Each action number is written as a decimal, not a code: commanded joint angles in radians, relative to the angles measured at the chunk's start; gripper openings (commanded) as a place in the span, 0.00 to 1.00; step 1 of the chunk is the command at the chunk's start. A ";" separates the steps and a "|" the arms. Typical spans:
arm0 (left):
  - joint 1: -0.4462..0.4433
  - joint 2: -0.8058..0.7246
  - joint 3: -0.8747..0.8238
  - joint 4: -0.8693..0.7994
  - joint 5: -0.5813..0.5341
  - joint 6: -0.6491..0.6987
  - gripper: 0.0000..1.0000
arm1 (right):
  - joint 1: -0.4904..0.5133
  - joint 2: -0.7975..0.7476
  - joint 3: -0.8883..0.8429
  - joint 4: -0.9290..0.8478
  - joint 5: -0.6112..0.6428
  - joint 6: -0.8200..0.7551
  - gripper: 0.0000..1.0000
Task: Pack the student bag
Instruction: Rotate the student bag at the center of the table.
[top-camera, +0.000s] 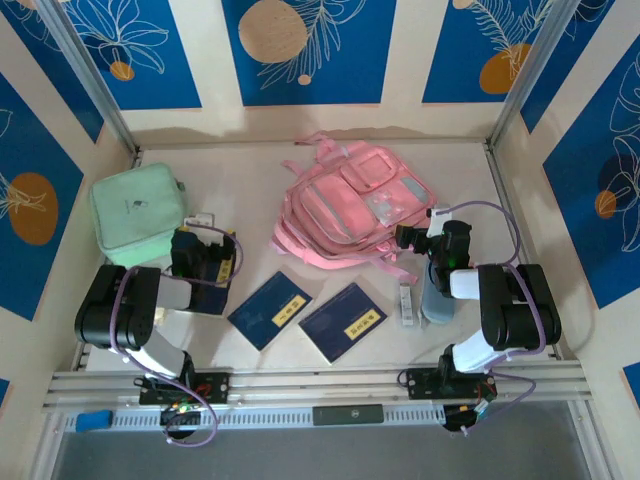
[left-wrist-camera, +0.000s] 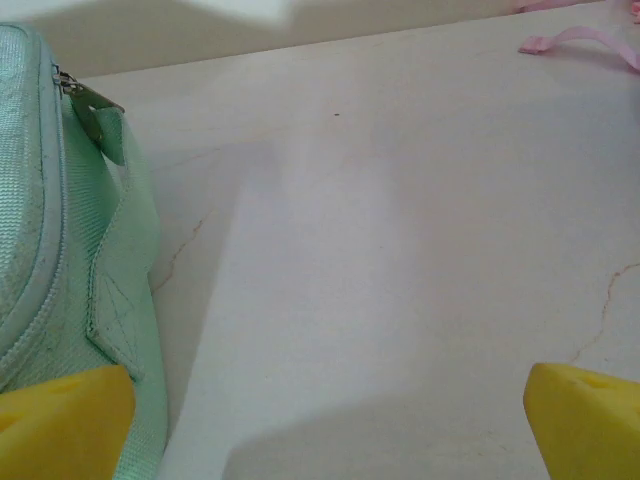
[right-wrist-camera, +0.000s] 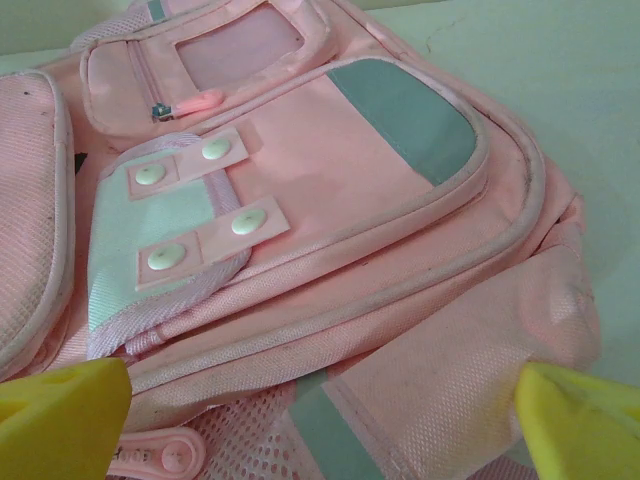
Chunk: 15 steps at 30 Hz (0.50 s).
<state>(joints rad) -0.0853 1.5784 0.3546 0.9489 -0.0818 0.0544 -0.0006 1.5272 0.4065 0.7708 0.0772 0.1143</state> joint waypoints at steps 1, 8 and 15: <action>-0.001 -0.014 0.017 -0.001 0.017 0.006 0.99 | -0.001 -0.004 0.017 0.021 -0.019 -0.019 0.99; -0.001 -0.014 0.015 -0.001 0.016 0.006 1.00 | -0.004 -0.004 0.019 0.020 -0.026 -0.019 0.99; 0.001 -0.014 0.017 0.000 0.015 0.007 0.99 | -0.008 -0.004 0.020 0.016 -0.046 -0.019 0.99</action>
<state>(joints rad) -0.0853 1.5784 0.3546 0.9489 -0.0818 0.0544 -0.0036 1.5272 0.4068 0.7708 0.0662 0.1108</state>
